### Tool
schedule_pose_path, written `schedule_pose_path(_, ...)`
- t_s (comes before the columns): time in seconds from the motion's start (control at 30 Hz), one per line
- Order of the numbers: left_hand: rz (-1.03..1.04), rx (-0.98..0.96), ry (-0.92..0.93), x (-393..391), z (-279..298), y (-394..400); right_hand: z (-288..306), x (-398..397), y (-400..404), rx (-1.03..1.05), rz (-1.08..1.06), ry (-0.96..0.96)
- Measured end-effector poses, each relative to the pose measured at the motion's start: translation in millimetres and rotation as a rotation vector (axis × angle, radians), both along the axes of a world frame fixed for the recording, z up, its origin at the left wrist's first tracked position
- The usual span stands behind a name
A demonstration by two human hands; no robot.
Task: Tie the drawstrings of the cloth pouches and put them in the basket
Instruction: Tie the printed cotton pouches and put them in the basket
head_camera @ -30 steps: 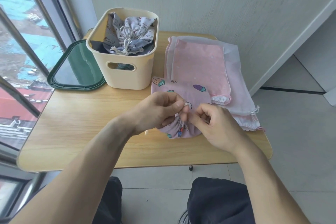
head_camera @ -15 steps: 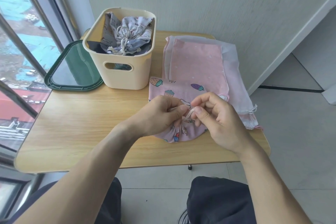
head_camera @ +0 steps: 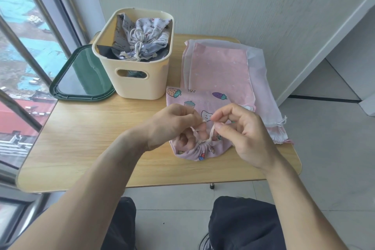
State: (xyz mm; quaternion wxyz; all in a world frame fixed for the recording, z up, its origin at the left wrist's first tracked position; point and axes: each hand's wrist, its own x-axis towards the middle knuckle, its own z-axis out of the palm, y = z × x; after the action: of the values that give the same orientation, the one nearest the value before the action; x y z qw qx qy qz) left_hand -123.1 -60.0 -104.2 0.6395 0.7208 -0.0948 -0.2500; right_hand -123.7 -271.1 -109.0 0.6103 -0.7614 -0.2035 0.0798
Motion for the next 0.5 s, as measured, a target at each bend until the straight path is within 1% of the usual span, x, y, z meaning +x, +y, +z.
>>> schedule_pose_path(0.13, -0.024, -0.008, -0.053, -3.4, -3.3, -5.1, 3.6, -3.5, 1.7, 0.042, 0.032, -0.027)
schedule_pose_path(0.23, -0.029, 0.024, -0.096, -1.9, -7.1, -6.5, 2.7, -4.2, 2.9, -0.001, 0.013, -0.097)
schedule_pose_path(0.33, -0.076, 0.04, -0.024, -1.2, -6.2, -6.2, -1.0, -1.7, 3.3, -0.048, -0.031, -0.154)
schedule_pose_path(0.43, -0.118, -0.071, 0.103, -0.5, -3.0, -7.5, -1.1, -0.1, 5.3, -0.047, -0.036, -0.109)
schedule_pose_path(0.5, -0.118, -0.089, 0.101, 0.2, -2.9, -9.2, -1.1, 1.3, 4.2, -0.05, -0.018, -0.085)
